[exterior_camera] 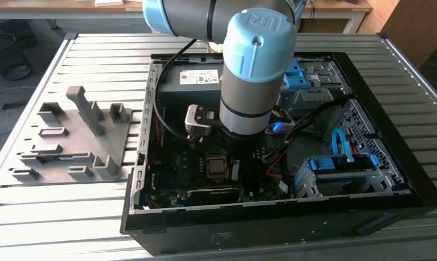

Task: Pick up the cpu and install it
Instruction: 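Install the first cpu locking lever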

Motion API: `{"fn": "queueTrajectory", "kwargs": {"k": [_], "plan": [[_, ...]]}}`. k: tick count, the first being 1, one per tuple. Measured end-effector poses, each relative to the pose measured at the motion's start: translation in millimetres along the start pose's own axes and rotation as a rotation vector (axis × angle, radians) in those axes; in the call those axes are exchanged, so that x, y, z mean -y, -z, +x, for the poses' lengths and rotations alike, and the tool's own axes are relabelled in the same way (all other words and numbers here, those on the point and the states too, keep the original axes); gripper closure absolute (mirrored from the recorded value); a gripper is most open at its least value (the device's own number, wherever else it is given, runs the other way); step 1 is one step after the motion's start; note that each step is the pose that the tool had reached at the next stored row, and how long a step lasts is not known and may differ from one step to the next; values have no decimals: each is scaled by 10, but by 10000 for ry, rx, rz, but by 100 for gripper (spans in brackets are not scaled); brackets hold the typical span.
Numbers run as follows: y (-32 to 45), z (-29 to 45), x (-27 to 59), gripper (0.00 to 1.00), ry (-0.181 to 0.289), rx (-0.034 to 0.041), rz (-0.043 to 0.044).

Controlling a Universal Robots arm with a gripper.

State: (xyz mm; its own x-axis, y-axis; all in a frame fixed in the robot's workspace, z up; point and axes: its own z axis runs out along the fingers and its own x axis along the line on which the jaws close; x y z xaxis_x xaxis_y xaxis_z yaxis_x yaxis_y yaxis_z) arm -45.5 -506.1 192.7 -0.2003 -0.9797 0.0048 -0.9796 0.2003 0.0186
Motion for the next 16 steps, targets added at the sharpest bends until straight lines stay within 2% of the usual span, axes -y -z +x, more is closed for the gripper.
{"fn": "queueTrajectory", "kwargs": {"k": [16], "plan": [[-11,52,31,90,0,1,-14]]}}
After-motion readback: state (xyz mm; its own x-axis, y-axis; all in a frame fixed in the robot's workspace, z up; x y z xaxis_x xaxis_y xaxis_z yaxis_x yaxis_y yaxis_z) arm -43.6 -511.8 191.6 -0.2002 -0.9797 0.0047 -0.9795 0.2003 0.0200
